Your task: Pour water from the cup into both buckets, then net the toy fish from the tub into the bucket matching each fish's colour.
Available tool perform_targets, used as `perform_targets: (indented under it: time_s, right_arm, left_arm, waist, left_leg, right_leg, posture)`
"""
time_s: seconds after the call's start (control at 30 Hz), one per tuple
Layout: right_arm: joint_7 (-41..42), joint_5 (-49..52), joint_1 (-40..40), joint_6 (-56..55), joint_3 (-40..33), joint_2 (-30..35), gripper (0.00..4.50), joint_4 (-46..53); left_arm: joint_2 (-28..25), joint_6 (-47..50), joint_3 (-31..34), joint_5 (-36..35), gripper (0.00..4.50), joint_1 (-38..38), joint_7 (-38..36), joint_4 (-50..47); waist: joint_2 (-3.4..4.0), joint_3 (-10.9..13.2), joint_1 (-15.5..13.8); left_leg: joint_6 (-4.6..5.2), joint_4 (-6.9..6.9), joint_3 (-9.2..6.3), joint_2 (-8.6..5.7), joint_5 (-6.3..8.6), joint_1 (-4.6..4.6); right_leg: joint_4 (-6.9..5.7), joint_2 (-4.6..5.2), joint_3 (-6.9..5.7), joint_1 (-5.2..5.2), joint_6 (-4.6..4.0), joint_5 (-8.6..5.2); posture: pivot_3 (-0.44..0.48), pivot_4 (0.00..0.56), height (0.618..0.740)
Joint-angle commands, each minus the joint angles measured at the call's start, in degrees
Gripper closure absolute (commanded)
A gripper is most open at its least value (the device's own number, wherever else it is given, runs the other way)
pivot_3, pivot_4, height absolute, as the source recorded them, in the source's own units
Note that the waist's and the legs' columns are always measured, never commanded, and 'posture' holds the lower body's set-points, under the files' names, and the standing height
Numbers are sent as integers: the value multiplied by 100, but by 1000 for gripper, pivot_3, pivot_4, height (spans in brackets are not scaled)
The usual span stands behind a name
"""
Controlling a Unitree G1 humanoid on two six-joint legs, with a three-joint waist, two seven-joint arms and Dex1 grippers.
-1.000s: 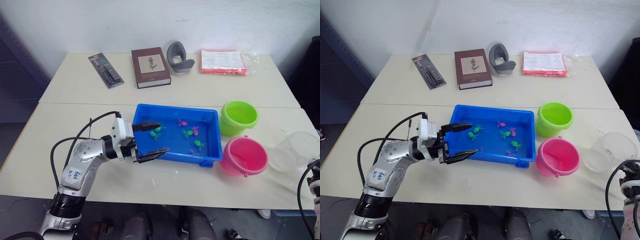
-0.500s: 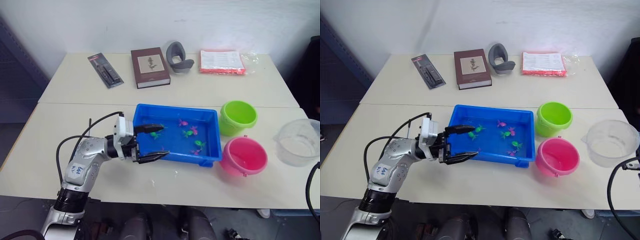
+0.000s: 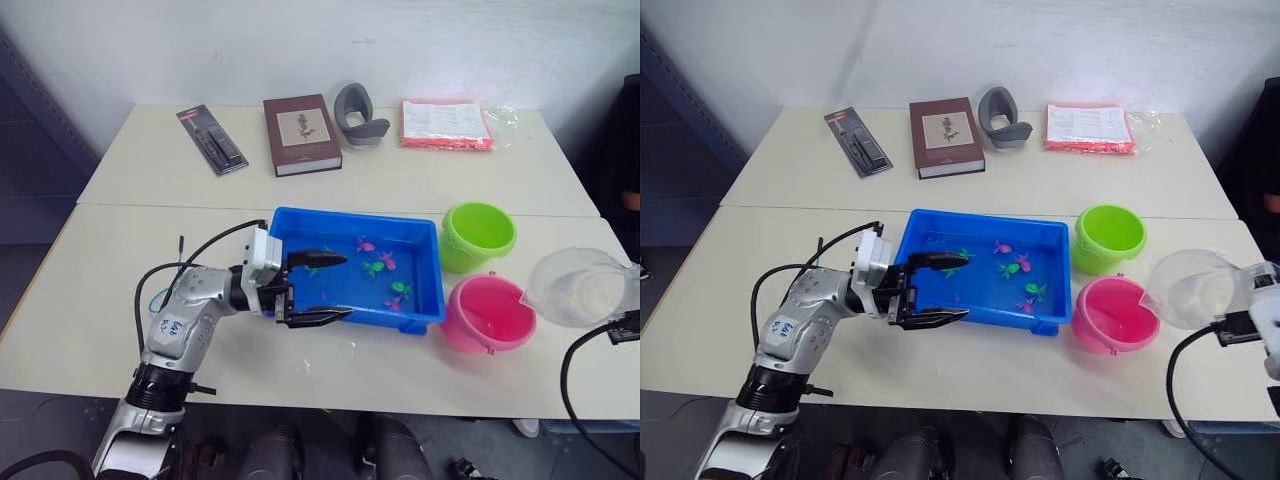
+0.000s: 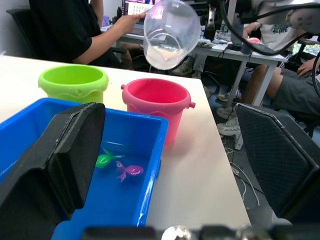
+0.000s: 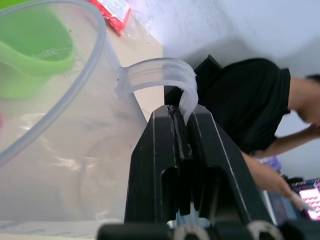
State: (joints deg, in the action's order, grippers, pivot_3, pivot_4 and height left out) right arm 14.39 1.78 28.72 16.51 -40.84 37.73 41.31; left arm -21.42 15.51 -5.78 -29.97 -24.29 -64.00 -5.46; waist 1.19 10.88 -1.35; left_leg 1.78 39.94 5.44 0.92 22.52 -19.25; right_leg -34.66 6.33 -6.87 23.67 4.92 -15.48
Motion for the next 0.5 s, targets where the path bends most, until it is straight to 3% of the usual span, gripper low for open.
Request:
perform_targets:
  time_s: [0.03, 0.5]
  right_arm:
    - [22, -561, -66, -482, 0, 48, 4469, -68]
    - [120, -1534, -379, -1382, 182, -88, 4469, -582]
  left_arm:
    - [36, -10, 16, -108, 0, -42, -53, -24]
    - [84, -84, 28, -39, 0, 66, 49, -96]
  waist:
    - [-1, 0, -2]
    - [-1, 1, 1]
  left_leg:
    - [0, 0, 0, -1, 0, 0]
    - [-2, 2, 0, 0, -3, 0]
  right_leg:
    - [0, 0, 0, 0, 0, 0]
    - [-1, -3, 1, 0, 0, 0]
  posture:
    - [0, 150, 740]
    - [0, 150, 740]
